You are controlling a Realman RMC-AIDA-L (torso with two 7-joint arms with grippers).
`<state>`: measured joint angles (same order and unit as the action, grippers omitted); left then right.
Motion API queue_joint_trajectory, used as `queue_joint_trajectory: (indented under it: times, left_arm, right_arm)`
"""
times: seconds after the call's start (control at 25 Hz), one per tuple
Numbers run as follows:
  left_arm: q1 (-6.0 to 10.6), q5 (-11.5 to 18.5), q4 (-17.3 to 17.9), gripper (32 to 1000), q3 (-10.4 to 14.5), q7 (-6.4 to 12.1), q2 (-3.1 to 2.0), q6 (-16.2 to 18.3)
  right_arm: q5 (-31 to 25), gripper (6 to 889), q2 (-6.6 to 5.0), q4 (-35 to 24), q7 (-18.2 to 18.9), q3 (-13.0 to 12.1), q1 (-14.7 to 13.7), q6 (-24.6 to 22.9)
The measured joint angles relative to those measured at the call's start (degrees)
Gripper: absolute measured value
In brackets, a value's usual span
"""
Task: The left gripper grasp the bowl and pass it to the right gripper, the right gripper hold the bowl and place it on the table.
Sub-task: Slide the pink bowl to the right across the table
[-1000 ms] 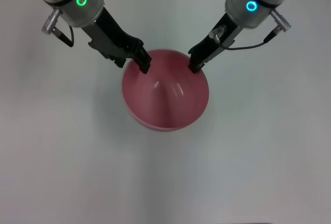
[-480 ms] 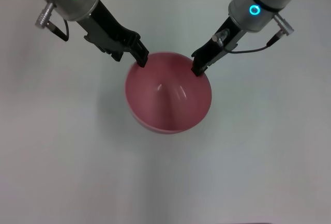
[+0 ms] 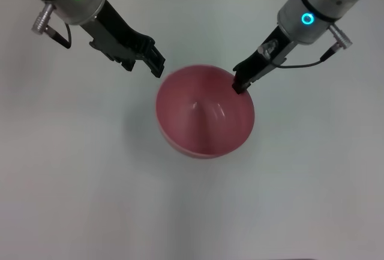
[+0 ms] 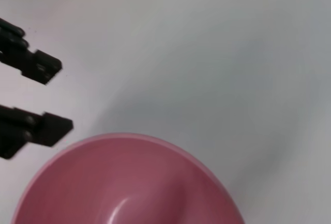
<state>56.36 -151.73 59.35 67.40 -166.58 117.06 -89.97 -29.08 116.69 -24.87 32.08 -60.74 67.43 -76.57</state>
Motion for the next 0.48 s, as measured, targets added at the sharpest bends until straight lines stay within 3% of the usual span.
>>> queue_joint_trajectory:
  times: [0.48]
  left_arm:
    - [-1.43, -0.5, 2.0, 633, -0.1, -0.23, -0.10, 0.0]
  right_arm:
    - [-0.1, 33, -1.73, 0.0, -0.3, 0.0, -1.8, -0.1]
